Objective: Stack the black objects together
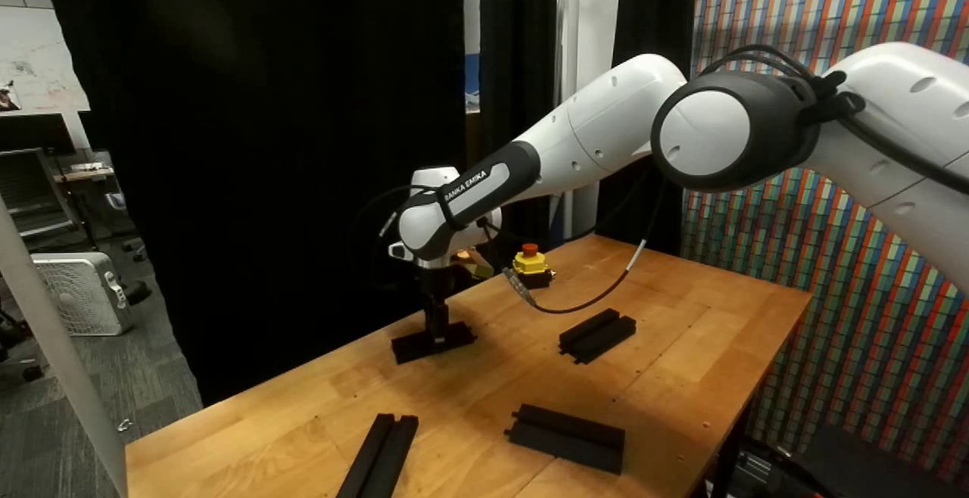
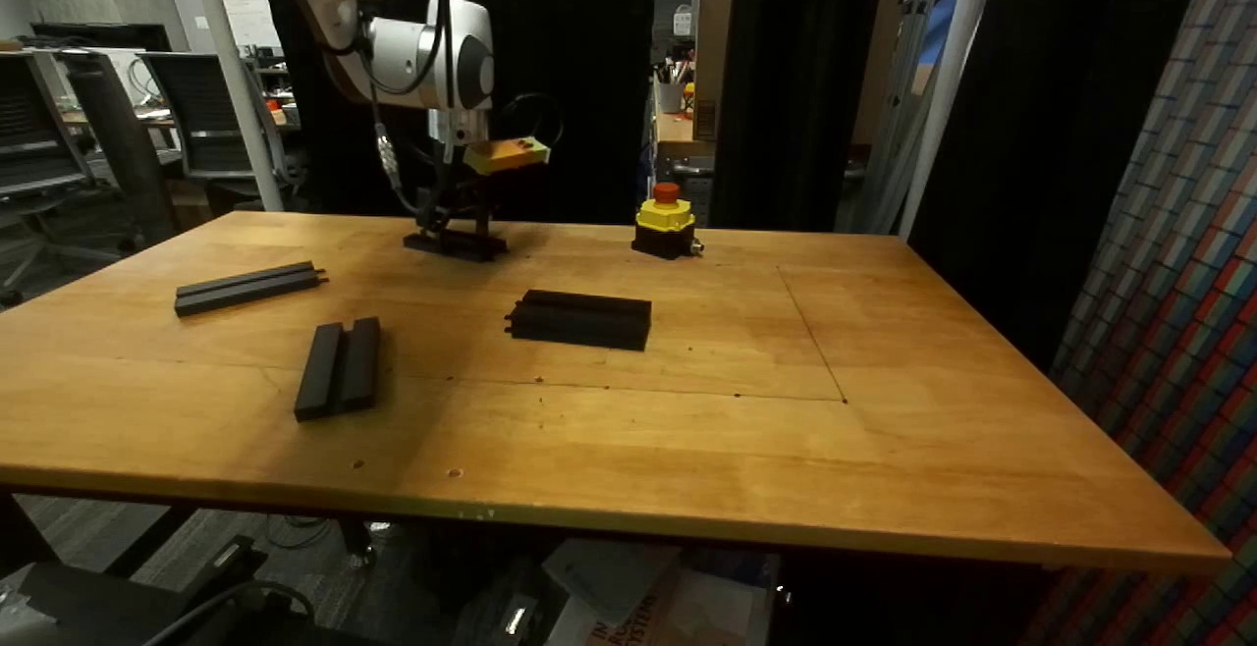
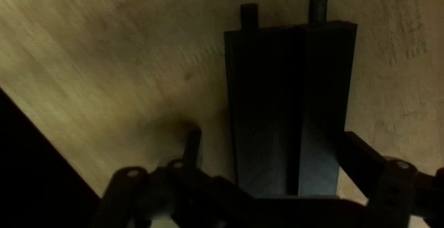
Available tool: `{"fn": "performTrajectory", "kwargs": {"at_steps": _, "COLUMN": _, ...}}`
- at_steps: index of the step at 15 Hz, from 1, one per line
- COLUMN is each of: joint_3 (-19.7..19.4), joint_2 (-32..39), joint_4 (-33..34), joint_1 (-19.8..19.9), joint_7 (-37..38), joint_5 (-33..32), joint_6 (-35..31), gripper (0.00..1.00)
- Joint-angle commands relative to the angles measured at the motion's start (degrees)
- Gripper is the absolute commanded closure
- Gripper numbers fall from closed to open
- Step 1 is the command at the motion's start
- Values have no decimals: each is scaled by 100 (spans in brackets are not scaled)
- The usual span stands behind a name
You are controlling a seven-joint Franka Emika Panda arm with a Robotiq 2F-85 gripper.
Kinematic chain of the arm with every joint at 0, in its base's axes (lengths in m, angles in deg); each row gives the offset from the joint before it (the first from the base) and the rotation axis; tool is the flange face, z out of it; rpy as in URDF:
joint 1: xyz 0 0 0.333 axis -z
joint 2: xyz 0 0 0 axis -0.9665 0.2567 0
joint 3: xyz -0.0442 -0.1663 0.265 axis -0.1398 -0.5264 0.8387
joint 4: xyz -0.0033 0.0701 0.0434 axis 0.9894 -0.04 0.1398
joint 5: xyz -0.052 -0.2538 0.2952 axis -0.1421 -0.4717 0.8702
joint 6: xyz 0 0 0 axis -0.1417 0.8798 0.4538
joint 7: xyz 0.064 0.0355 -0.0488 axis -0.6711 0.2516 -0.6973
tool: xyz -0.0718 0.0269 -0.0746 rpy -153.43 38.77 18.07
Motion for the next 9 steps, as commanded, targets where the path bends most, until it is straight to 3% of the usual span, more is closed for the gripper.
{"fn": "performTrajectory", "kwargs": {"at_steps": 1, "joint_3": -74, "joint_2": 23, "joint_4": 31, "joint_1": -119, "joint_7": 308, "joint_5": -168, "joint_6": -301, "gripper": 0}}
{"fn": "performTrajectory", "kwargs": {"at_steps": 5, "joint_3": -112, "joint_2": 20, "joint_4": -47, "joint_1": -178, "joint_7": 528, "joint_5": -301, "joint_6": -518, "gripper": 0}}
{"fn": "performTrajectory", "kwargs": {"at_steps": 7, "joint_3": -132, "joint_2": 12, "joint_4": -84, "joint_1": -201, "joint_7": 644, "joint_5": -380, "joint_6": -587, "gripper": 26}}
{"fn": "performTrajectory", "kwargs": {"at_steps": 9, "joint_3": -146, "joint_2": -36, "joint_4": -124, "joint_1": -210, "joint_7": 794, "joint_5": -427, "joint_6": -638, "gripper": 41}}
